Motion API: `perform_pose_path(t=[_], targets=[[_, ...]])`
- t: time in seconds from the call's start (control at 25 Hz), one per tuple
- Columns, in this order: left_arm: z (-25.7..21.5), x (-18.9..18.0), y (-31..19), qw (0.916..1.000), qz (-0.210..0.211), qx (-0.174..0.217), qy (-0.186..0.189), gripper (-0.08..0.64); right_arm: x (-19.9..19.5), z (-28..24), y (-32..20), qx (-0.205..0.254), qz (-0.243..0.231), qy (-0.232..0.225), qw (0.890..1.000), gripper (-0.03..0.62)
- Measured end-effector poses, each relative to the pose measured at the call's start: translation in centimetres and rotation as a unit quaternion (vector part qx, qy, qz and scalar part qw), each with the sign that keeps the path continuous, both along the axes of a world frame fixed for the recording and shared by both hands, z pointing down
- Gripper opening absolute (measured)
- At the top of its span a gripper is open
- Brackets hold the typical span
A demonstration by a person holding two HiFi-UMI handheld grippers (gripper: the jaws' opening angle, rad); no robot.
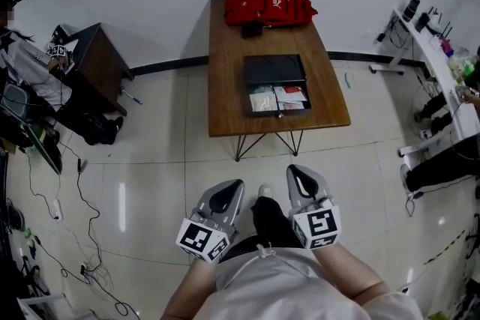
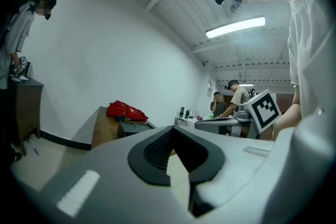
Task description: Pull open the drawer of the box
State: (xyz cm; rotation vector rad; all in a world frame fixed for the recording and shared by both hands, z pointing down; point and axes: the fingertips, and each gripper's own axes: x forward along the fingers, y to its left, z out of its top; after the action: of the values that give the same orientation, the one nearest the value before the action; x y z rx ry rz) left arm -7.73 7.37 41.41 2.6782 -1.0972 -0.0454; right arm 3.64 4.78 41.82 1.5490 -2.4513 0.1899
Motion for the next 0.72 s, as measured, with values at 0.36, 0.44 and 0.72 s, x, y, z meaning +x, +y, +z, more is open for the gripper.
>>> perform_pose_path(t=[0.36, 0.44, 0.72], targets=[[0.1, -1.5, 4.2, 1.0000, -0.003, -0.003, 0.006, 0.006, -1.8, 0.2, 4.2, -0.002, -0.011, 0.020, 1.000, 0.005], [0.0, -1.8, 4.7, 1.0000, -0.005, -0.002, 0.005, 0.006, -2.0, 0.1, 4.7, 0.000, -0.010, 0.019, 1.000, 0.005], [-1.5, -1.1, 4.7, 0.9998, -0.005, 0.017, -0.002, 0.006, -1.8, -0.6, 5.6, 0.007, -0.014, 0.011, 1.000, 0.005]])
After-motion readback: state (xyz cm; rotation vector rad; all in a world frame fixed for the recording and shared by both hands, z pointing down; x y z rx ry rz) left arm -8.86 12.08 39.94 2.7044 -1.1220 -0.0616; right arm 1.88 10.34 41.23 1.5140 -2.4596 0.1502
